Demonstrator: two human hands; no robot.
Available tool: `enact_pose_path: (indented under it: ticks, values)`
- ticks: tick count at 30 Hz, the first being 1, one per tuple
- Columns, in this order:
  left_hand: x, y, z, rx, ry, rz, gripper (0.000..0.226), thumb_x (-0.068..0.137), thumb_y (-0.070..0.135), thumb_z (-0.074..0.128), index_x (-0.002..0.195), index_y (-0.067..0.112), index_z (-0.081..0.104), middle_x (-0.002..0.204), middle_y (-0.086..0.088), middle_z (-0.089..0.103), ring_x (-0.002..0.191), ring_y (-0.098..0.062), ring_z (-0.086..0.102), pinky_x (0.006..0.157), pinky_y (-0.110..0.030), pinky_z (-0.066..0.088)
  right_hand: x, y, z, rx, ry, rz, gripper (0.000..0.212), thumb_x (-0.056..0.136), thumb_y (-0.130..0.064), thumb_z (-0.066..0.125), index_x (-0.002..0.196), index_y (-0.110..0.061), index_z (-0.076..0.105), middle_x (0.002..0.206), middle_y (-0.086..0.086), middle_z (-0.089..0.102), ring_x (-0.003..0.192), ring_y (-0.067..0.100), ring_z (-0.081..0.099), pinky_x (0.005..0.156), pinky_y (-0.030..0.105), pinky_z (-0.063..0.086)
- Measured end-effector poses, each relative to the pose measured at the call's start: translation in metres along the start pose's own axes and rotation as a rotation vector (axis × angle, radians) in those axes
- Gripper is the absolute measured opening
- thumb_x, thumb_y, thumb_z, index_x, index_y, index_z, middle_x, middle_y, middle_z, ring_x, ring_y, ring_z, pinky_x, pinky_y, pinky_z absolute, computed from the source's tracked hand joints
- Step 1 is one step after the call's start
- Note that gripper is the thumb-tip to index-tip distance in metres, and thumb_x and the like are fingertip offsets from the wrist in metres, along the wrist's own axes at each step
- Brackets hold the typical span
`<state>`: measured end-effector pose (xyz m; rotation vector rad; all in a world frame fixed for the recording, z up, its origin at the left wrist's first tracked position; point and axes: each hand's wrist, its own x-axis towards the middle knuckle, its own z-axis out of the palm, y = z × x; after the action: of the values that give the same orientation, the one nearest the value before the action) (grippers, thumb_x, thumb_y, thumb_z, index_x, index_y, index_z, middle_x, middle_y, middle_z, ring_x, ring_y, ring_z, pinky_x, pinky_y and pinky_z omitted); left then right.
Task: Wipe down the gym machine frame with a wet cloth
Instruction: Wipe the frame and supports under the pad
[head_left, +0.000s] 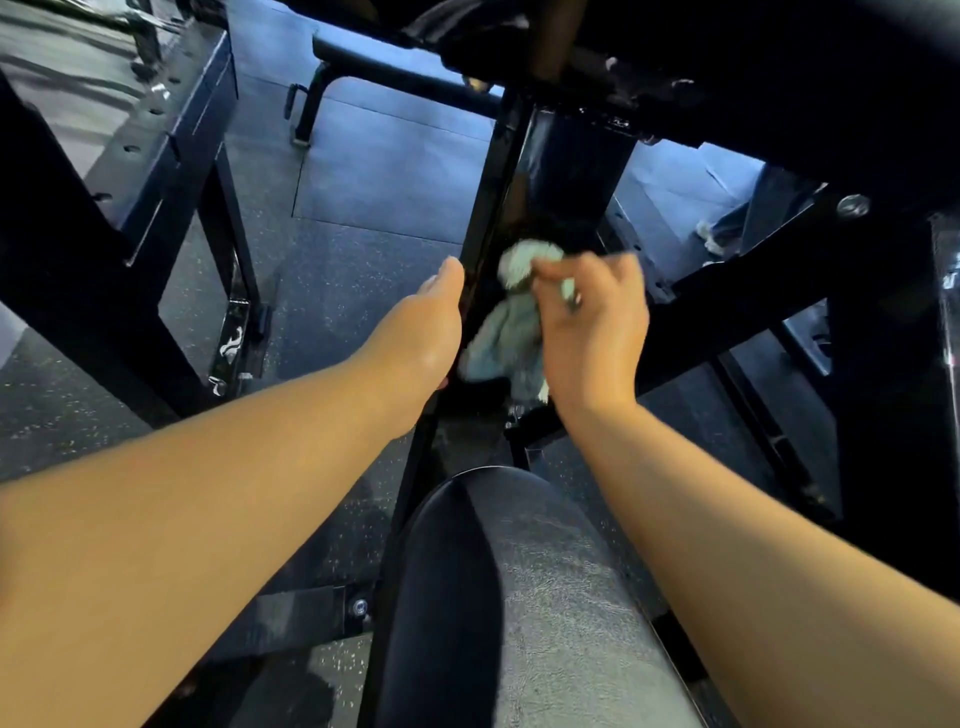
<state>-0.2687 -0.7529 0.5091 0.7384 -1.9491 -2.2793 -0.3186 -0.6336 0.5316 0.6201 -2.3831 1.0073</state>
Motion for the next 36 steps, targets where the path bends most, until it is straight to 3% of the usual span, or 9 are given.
enact_pose_path:
  ticks: [4,8,11,14,17,20,25,31,36]
  values:
    - [0.001,0.003,-0.003,0.028,0.035,-0.040,0.056,0.093,0.062,0.025,0.138,0.035,0.043,0.142,0.006,0.044,0.122,-0.023,0.048,0.094,-0.044,0.049,0.036,-0.034,0.001,0.071,0.220,0.000,0.009,0.089,-0.001,0.057,0.094,-0.004,0.064,0.094,-0.007,0.043,0.079,0.005,0.044,0.065,0.003,0.034]
    - [-0.005,0.013,-0.005,-0.049,0.011,-0.089,0.056,0.092,0.062,0.027,0.126,0.028,0.055,0.128,0.000,0.058,0.112,-0.025,0.058,0.092,-0.045,0.049,-0.009,0.003,0.017,-0.094,0.034,-0.027,0.012,0.089,-0.010,0.060,0.097,-0.002,0.057,0.070,-0.023,0.049,0.063,-0.008,0.047,0.061,0.013,0.040]
    - [-0.012,0.024,-0.009,-0.007,-0.031,-0.102,0.051,0.099,0.053,0.020,0.132,0.029,0.051,0.134,0.004,0.052,0.116,-0.023,0.053,0.099,-0.048,0.038,-0.026,0.017,0.014,-0.079,-0.158,-0.194,0.010,0.087,-0.013,0.064,0.094,-0.008,0.069,0.085,-0.017,0.044,0.071,-0.003,0.041,0.062,0.018,0.038]
    - [-0.018,0.022,-0.011,0.002,-0.018,-0.112,0.045,0.100,0.050,0.023,0.109,0.029,0.061,0.124,0.006,0.058,0.110,-0.019,0.056,0.100,-0.048,0.037,0.001,-0.002,0.008,0.086,0.025,-0.117,0.009,0.082,-0.008,0.067,0.090,-0.008,0.072,0.087,-0.013,0.044,0.076,-0.004,0.041,0.063,0.006,0.034]
    - [-0.020,0.006,-0.010,-0.025,0.015,-0.106,0.039,0.100,0.046,0.027,0.095,0.030,0.063,0.120,0.005,0.061,0.110,-0.017,0.056,0.096,-0.043,0.041,-0.002,-0.004,0.013,0.028,0.063,-0.193,0.016,0.085,-0.008,0.062,0.096,-0.009,0.073,0.090,0.005,0.058,0.080,0.007,0.049,0.067,0.014,0.036]
    - [-0.023,-0.010,-0.009,-0.048,0.011,-0.099,0.039,0.102,0.042,0.026,0.112,0.031,0.062,0.125,0.006,0.058,0.108,-0.016,0.057,0.099,-0.042,0.042,-0.043,0.026,0.029,-0.156,-0.252,-0.260,0.019,0.087,-0.013,0.058,0.099,-0.011,0.073,0.093,0.015,0.061,0.080,0.029,0.058,0.067,0.026,0.040]
    - [-0.028,-0.031,-0.006,-0.015,-0.013,-0.135,0.044,0.103,0.039,0.022,0.139,0.026,0.044,0.145,0.002,0.043,0.128,-0.019,0.044,0.109,-0.046,0.031,-0.064,0.053,0.038,-0.418,-0.734,-0.151,0.024,0.093,-0.021,0.057,0.113,-0.022,0.070,0.114,0.004,0.057,0.104,0.025,0.057,0.083,0.027,0.038]
    - [-0.027,-0.039,-0.005,-0.032,0.014,-0.151,0.045,0.101,0.043,0.024,0.132,0.027,0.053,0.136,0.003,0.053,0.121,-0.019,0.051,0.108,-0.045,0.034,-0.048,0.041,0.026,-0.058,-0.125,-0.135,0.012,0.075,-0.012,0.072,0.086,-0.011,0.077,0.078,0.008,0.060,0.071,0.009,0.050,0.062,0.015,0.034]
    - [-0.032,-0.025,-0.002,0.020,-0.024,-0.154,0.045,0.102,0.044,0.023,0.138,0.026,0.044,0.140,-0.002,0.047,0.124,-0.022,0.048,0.107,-0.041,0.036,-0.071,0.052,0.034,-0.266,-0.560,-0.014,0.016,0.086,-0.013,0.065,0.098,-0.013,0.075,0.094,0.006,0.056,0.087,0.027,0.058,0.066,0.022,0.030]
